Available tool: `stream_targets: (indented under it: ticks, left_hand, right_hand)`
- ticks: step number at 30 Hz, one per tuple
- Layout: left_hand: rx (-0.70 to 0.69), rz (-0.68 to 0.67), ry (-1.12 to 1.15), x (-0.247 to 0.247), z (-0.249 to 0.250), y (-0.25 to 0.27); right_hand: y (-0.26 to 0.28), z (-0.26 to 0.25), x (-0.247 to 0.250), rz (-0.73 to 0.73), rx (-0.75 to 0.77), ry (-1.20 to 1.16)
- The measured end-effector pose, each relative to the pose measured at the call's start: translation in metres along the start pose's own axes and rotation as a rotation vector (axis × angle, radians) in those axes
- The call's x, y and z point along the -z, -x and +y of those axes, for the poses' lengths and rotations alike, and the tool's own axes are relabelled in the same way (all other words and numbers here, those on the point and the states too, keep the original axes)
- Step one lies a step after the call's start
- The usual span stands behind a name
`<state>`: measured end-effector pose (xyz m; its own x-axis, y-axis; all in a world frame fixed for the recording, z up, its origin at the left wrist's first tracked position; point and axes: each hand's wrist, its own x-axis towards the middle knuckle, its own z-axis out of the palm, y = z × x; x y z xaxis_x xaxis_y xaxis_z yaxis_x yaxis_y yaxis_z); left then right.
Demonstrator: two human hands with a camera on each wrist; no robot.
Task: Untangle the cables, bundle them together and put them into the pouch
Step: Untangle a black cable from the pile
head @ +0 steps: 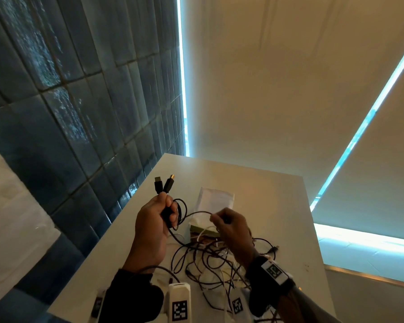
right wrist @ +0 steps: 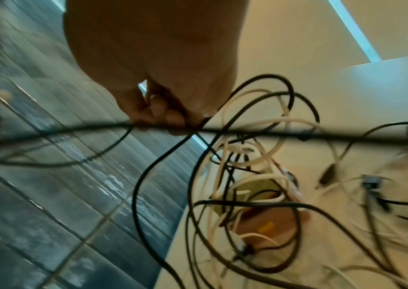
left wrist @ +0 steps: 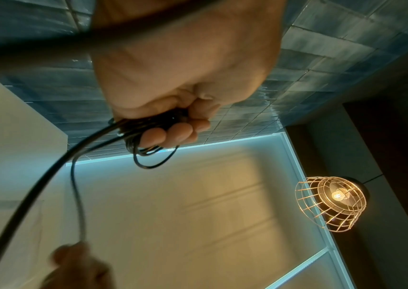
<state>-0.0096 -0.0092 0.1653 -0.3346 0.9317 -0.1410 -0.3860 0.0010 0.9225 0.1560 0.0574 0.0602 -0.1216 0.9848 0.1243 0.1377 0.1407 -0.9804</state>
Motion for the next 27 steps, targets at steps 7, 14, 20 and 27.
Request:
stream_targets:
  ticks: [7,14,20,27]
  left_hand:
    - [0.044,0.028,-0.133,-0.012,-0.008,-0.001]
    - [0.124,-0.104,0.227,-0.017,-0.001,0.001]
    - [0.063,-0.129,0.336,-0.016,0.001,0.002]
    - [-0.026,-0.139,0.280,-0.019,0.001,0.005]
  right_hand:
    - [0.007,-0.056,-0.011,-0.122,0.170,-0.236]
    - [0.019,-0.048,-0.015,-0.329,0.139,-0.289]
    - [0.015,-0.019,-0.008,-0.305,0.003,-0.308]
    - [0.016,0.003,-0.003,-0.309,-0.026,-0.232]
